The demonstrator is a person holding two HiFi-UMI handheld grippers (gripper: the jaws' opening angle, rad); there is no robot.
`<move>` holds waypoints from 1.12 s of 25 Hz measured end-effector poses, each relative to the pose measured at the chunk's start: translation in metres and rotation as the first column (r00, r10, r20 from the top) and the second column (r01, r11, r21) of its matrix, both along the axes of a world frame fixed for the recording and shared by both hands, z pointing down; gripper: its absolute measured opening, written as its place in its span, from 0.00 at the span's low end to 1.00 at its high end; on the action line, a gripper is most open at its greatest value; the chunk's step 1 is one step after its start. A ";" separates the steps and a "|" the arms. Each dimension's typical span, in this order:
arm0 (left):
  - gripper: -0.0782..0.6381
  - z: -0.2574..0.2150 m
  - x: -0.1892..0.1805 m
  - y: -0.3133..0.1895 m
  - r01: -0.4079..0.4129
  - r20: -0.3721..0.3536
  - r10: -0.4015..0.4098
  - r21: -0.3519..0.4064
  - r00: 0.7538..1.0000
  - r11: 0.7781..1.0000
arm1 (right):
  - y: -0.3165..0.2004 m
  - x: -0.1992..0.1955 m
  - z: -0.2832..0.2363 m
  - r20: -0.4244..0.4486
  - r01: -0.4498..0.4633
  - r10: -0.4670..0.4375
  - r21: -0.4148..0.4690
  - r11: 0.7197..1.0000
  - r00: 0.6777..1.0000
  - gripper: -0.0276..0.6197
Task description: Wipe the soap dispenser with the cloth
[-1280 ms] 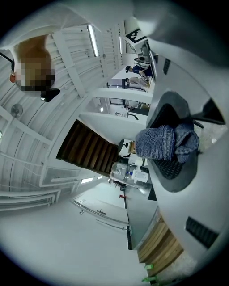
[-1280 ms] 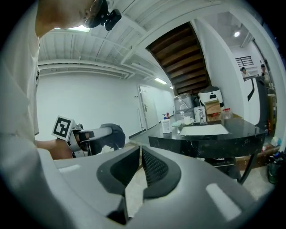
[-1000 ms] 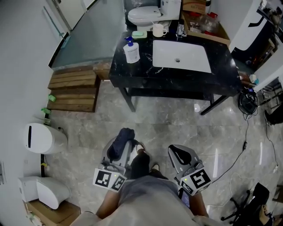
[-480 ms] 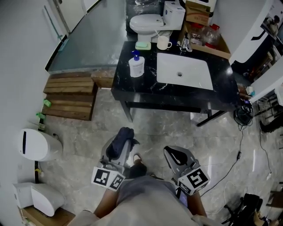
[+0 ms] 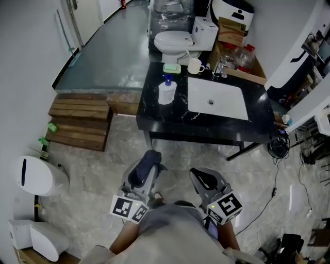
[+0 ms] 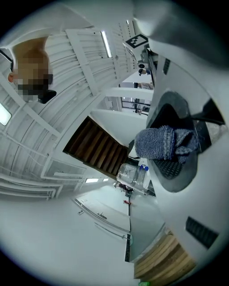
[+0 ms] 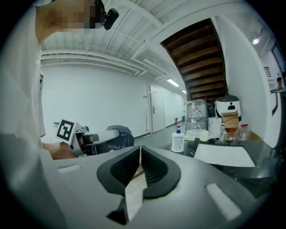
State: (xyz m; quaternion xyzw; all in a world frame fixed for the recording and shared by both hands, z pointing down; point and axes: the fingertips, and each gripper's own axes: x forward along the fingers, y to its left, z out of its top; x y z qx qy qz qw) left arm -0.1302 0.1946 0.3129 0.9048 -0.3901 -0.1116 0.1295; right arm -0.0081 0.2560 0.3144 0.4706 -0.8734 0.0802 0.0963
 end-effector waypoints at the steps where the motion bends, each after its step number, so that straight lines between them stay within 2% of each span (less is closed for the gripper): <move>1: 0.32 -0.001 -0.001 -0.001 -0.003 -0.006 0.003 0.004 1.000 1.000 | -0.002 0.001 -0.001 -0.005 -0.007 0.007 0.002 1.000 1.000 0.05; 7: 0.32 -0.005 -0.008 -0.005 -0.018 -0.050 0.018 0.014 0.999 1.000 | -0.011 -0.005 -0.008 -0.018 -0.022 0.023 0.003 1.000 1.000 0.05; 11: 0.32 -0.001 -0.007 -0.009 -0.029 -0.063 0.029 -0.004 0.998 1.000 | -0.016 -0.019 -0.004 0.010 0.015 -0.015 -0.023 1.000 1.000 0.05; 15: 0.32 -0.006 -0.010 -0.017 -0.040 -0.103 0.041 0.010 0.994 0.999 | -0.024 -0.025 0.001 0.019 0.036 -0.035 -0.040 0.999 0.999 0.05; 20: 0.32 0.001 -0.008 -0.032 -0.040 -0.066 0.038 -0.021 0.997 0.999 | -0.039 -0.023 0.002 0.038 0.040 -0.038 -0.040 0.998 0.999 0.05; 28: 0.32 0.014 0.004 -0.054 -0.079 -0.064 0.074 -0.088 0.995 0.993 | -0.057 -0.014 0.021 0.041 0.031 -0.027 -0.098 0.995 0.999 0.05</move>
